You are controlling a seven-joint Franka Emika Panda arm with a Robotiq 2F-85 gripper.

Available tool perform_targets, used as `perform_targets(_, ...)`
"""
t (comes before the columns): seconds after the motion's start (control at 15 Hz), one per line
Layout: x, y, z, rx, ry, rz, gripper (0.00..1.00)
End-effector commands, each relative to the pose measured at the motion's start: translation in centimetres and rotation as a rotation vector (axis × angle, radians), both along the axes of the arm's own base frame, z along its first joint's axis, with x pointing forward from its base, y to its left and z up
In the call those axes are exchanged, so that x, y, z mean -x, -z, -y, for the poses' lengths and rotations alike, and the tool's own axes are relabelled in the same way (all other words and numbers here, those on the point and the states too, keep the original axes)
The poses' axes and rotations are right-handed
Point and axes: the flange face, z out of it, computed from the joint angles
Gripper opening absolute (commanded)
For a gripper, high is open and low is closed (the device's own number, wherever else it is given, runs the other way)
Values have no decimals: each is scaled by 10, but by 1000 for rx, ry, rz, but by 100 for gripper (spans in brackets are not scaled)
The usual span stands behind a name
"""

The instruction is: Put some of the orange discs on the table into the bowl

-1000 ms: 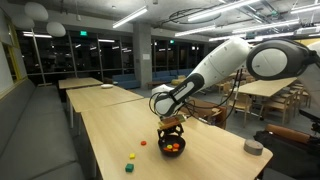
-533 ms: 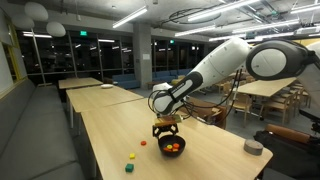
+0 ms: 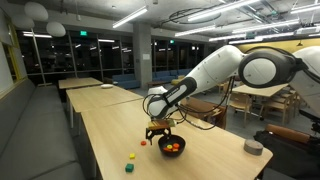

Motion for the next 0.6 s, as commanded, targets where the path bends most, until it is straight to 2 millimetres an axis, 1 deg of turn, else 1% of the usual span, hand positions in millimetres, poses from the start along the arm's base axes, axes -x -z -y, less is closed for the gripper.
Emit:
perform_targets(0.0,-21,9,-11,-17,-23,14,100)
perform_targets(0.13,-29,8,-15,-8,-20,24,100)
perform_targets(0.53,-59,-8,-29,-10,-37,85,100)
